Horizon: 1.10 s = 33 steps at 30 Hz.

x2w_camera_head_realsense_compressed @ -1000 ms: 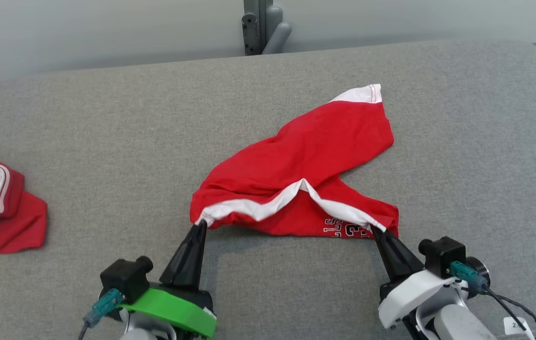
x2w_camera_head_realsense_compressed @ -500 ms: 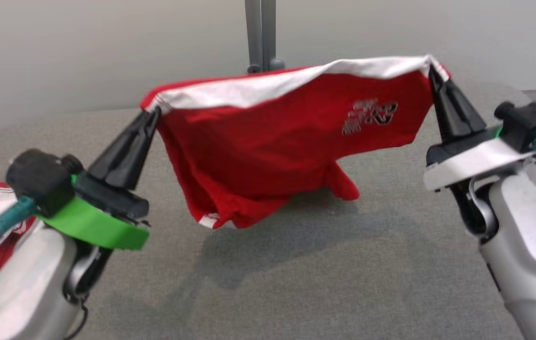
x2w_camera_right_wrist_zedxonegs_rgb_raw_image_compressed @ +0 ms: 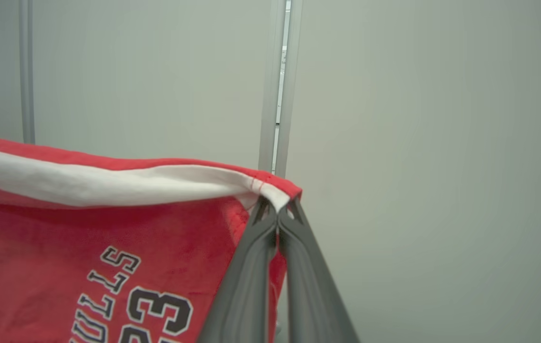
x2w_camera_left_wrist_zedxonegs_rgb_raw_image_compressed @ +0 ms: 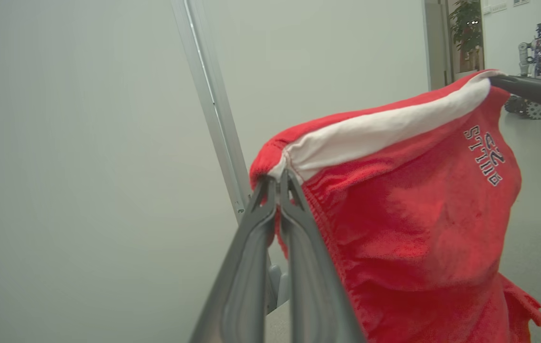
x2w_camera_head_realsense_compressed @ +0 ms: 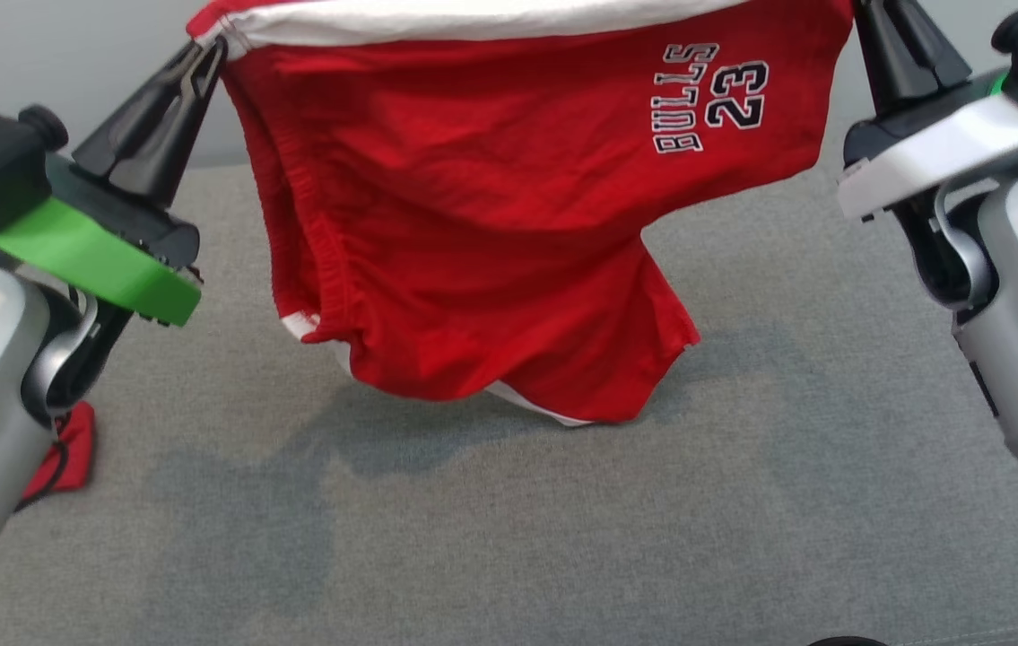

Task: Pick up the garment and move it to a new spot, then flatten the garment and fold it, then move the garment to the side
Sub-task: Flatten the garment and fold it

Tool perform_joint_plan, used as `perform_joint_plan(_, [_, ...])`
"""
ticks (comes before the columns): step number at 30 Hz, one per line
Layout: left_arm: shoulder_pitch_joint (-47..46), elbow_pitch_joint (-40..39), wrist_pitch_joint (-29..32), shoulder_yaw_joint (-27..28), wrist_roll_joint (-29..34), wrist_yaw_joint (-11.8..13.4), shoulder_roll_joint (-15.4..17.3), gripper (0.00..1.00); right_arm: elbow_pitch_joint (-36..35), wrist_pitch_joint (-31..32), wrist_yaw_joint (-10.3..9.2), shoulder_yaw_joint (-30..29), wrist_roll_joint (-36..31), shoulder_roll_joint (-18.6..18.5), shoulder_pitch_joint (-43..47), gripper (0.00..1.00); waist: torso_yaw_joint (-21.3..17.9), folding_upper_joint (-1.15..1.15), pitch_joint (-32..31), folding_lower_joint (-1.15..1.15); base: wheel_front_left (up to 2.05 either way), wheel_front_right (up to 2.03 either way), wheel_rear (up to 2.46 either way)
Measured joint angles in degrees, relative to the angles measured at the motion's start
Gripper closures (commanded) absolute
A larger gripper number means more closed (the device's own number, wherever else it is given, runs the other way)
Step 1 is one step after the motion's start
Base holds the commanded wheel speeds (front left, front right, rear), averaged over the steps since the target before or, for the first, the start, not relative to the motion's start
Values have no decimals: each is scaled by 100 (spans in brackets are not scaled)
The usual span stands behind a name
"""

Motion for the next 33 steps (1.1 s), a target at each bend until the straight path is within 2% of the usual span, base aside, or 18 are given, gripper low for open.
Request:
perform_joint_plan(6, [-1555,773,0,-415,-167,0,-194,100,570,121,1,382,-365,-145,-1383,100,-5,0,705,0,0,0,0])
perform_joint_plan(11, [-2892,1561,1,-740,92,-1,-403,100,1271,-20,3,112,-903,-124,-2826,100,-12,0,1355,1,0,0,0])
perform_joint_plan(14, [-3580,1785,1,-597,277,-1,-472,100,1675,-102,4,-261,-1357,-62,-3538,100,-20,0,1709,1,0,0,0])
perform_joint_plan(18, [-4031,1733,0,-236,601,-1,-594,100,1775,-140,4,-691,-1946,100,-4091,100,-40,0,2106,1,0,0,0])
perform_joint_plan(22, [-3845,1636,-1,-3,748,-1,-734,100,1533,-145,3,-984,-2283,252,-3980,100,-66,0,2413,1,0,0,0])
perform_joint_plan(24, [-3478,1613,-1,-16,740,-1,-736,100,1477,-145,3,-860,-2419,247,-3660,100,-87,0,2523,1,0,0,0])
perform_joint_plan(29, [-2270,1603,0,11,531,-1,-889,100,1218,-145,4,-576,-2097,315,-2565,100,-159,0,2687,2,0,0,0])
perform_joint_plan(33, [-1145,1507,0,60,316,-1,-1173,100,949,-145,3,-445,-1595,182,-1516,100,-188,0,2650,1,0,0,0])
